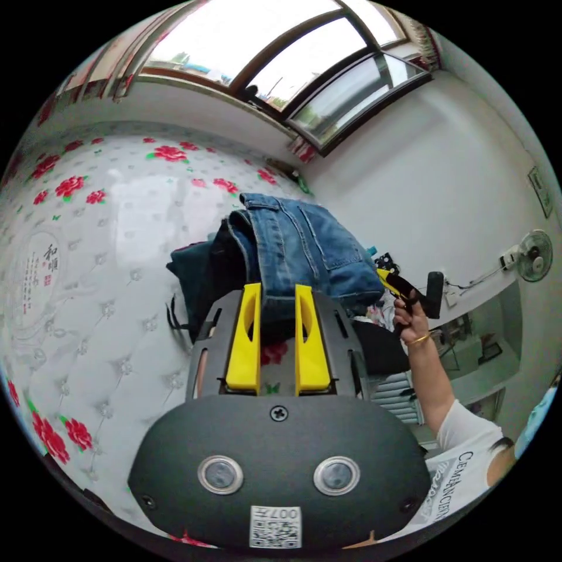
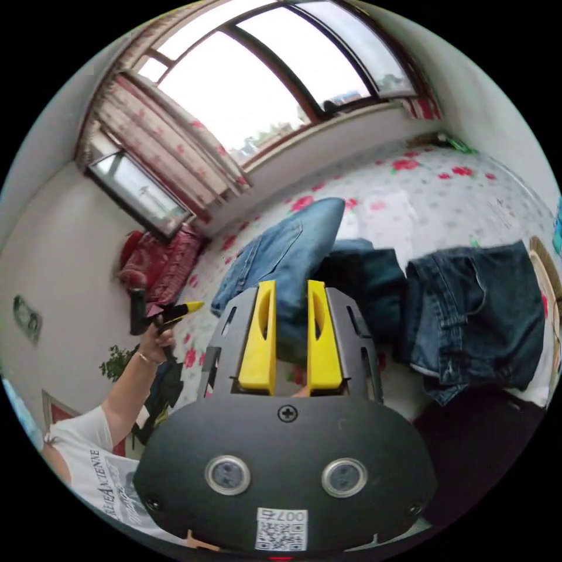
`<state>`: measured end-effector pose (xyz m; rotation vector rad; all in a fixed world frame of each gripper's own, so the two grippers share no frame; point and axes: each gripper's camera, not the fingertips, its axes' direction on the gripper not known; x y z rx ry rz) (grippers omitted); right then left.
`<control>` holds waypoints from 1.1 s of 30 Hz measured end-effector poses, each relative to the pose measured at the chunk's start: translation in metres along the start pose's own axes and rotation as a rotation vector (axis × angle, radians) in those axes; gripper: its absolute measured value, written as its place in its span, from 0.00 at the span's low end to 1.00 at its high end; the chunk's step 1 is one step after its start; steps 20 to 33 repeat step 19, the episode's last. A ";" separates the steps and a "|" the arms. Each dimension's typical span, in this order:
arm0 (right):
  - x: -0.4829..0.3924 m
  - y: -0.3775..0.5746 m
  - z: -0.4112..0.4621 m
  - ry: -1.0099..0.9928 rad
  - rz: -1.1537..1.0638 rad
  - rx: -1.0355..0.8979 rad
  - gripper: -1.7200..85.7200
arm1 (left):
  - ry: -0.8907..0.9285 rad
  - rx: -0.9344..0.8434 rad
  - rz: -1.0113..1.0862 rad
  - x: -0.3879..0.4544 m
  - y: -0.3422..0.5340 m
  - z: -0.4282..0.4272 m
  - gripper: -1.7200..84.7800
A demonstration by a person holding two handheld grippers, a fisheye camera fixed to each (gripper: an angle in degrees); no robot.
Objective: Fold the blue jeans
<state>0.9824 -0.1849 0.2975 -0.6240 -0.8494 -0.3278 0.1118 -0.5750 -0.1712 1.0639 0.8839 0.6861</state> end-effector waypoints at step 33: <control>-0.176 0.376 0.147 0.252 -0.573 -0.805 0.03 | -0.722 0.032 -0.735 -0.068 0.515 -0.245 0.09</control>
